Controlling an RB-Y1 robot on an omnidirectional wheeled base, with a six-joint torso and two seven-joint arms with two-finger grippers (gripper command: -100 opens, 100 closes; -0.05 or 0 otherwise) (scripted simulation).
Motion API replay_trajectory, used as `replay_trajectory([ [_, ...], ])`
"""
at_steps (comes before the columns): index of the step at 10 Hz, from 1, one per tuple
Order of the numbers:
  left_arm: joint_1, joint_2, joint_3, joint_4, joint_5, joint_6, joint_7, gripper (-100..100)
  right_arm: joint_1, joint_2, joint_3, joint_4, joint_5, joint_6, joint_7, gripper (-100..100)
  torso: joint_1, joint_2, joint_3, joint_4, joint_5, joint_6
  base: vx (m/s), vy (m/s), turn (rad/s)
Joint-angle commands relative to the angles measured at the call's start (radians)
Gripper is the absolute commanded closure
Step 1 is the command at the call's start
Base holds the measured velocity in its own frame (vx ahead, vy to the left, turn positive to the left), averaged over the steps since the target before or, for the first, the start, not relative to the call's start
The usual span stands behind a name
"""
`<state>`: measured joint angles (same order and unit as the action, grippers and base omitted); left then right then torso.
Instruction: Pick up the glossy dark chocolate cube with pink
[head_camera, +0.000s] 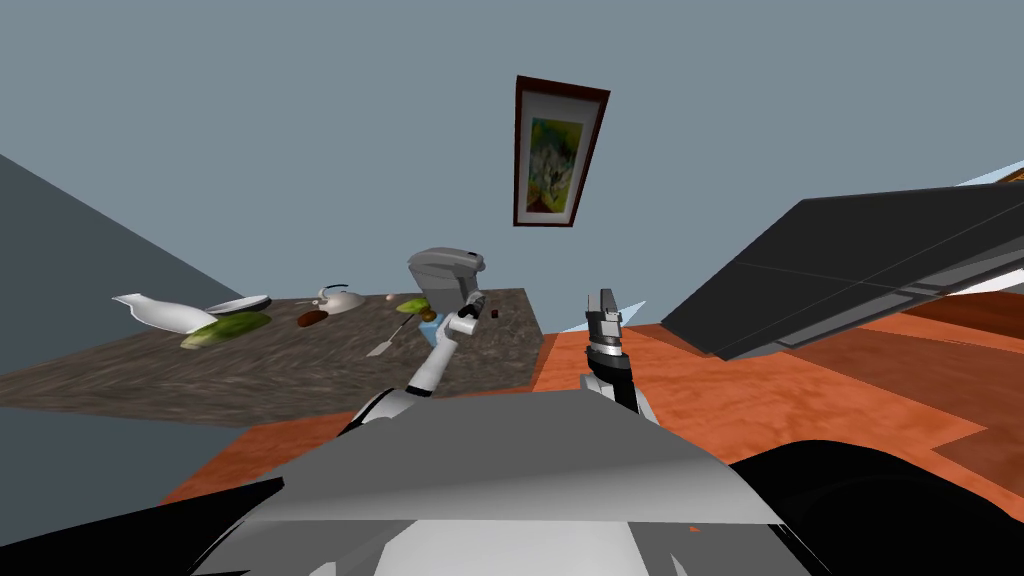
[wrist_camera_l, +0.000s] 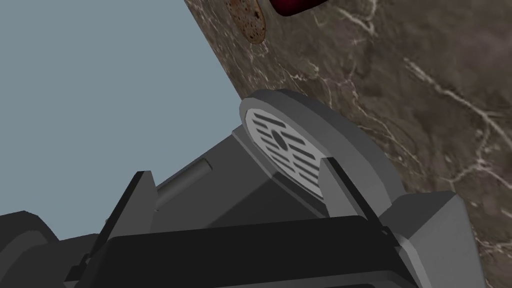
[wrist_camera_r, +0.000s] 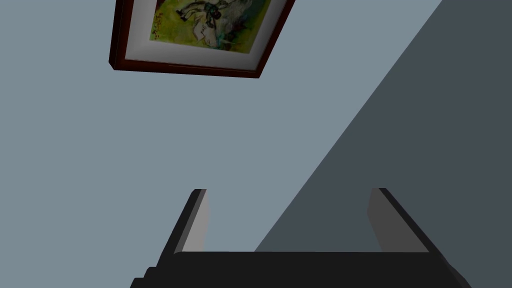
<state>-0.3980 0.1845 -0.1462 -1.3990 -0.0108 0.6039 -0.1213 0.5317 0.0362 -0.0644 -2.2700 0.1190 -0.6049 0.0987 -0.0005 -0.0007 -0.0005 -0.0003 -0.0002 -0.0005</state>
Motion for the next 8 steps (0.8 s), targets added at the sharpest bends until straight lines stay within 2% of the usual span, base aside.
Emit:
replay_trajectory([
  [1,-0.050,-0.004,0.014,0.050,0.005,0.050,-0.006,-100,0.000,0.000,0.000,0.000,0.000,0.000,0.000,0,0.000,0.000,0.000,0.000,0.000,0.000,0.013,-0.008,-0.018],
  [2,-0.057,-0.004,0.014,0.072,0.005,0.068,-0.006,-100,0.000,0.000,0.000,0.000,0.000,0.000,0.000,0,0.000,0.000,0.000,0.000,0.000,0.000,0.013,-0.007,-0.010],
  [3,-0.096,-0.008,0.029,0.102,0.009,0.103,-0.010,-100,0.000,0.000,0.000,0.000,0.000,0.000,0.000,0,0.000,0.000,0.000,0.000,0.000,0.000,0.013,-0.009,-0.015],
  [4,-0.105,-0.008,0.029,0.130,0.009,0.117,-0.010,-100,0.000,0.000,0.000,0.000,0.000,0.000,0.000,0,0.000,0.000,0.000,0.000,0.000,0.000,0.010,-0.007,-0.013],
  [5,-0.149,-0.012,0.046,0.163,0.014,0.155,-0.013,-100,0.000,0.000,0.000,0.000,0.000,0.000,0.000,0,0.000,0.000,0.000,0.000,0.000,0.000,0.012,-0.006,-0.027],
  [6,-0.153,-0.012,0.046,0.187,0.014,0.164,-0.013,-100,0.000,0.000,0.000,0.000,0.000,0.000,0.000,0,0.000,0.000,0.000,0.000,0.000,0.000,0.013,-0.005,-0.014],
  [7,-0.193,-0.016,0.063,0.216,0.020,0.204,-0.016,-100,0.000,0.000,0.000,0.000,0.000,0.000,0.000,0,0.000,0.000,0.000,0.000,0.000,0.000,0.016,-0.006,-0.026],
  [8,-0.199,-0.016,0.063,0.245,0.020,0.210,-0.016,-100,0.000,0.000,0.000,0.000,0.000,0.000,0.000,0,0.000,0.000,0.000,0.000,0.000,0.000,0.014,-0.005,-0.015],
])
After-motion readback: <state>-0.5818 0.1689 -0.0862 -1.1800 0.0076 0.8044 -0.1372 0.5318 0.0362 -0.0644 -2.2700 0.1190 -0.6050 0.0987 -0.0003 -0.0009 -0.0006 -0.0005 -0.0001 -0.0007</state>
